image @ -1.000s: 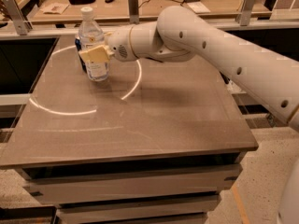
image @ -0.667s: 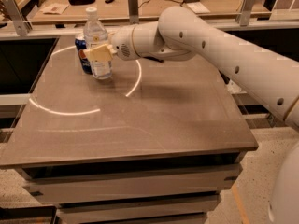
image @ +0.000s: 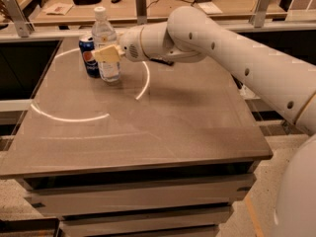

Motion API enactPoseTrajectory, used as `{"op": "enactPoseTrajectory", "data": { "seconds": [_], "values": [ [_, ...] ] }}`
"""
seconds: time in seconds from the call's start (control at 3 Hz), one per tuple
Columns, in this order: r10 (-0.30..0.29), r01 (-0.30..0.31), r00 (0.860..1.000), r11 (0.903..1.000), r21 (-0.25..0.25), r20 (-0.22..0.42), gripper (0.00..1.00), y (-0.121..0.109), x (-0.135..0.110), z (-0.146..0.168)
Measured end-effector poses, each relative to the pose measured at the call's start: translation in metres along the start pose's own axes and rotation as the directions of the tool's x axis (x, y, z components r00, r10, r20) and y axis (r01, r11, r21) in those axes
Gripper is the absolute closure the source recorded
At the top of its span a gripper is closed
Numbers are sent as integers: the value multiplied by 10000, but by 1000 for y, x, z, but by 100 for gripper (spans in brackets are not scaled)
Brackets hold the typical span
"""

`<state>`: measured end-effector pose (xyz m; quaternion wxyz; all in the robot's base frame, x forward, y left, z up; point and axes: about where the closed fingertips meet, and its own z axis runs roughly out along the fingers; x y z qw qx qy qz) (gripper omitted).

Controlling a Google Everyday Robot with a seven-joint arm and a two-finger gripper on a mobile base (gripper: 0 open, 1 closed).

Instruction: Move blue plastic bottle near pepsi can

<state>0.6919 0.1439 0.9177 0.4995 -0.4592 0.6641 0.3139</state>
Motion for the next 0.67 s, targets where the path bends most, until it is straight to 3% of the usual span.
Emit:
{"op": "enactPoseTrajectory", "data": {
  "seconds": [0.33,0.67],
  "values": [
    [39,-36,9999,9998,-201,126,100,-3,-2,1],
    [379,-332,9985,9933,-1105,406,81,-2,-8,5]
  ]
}}
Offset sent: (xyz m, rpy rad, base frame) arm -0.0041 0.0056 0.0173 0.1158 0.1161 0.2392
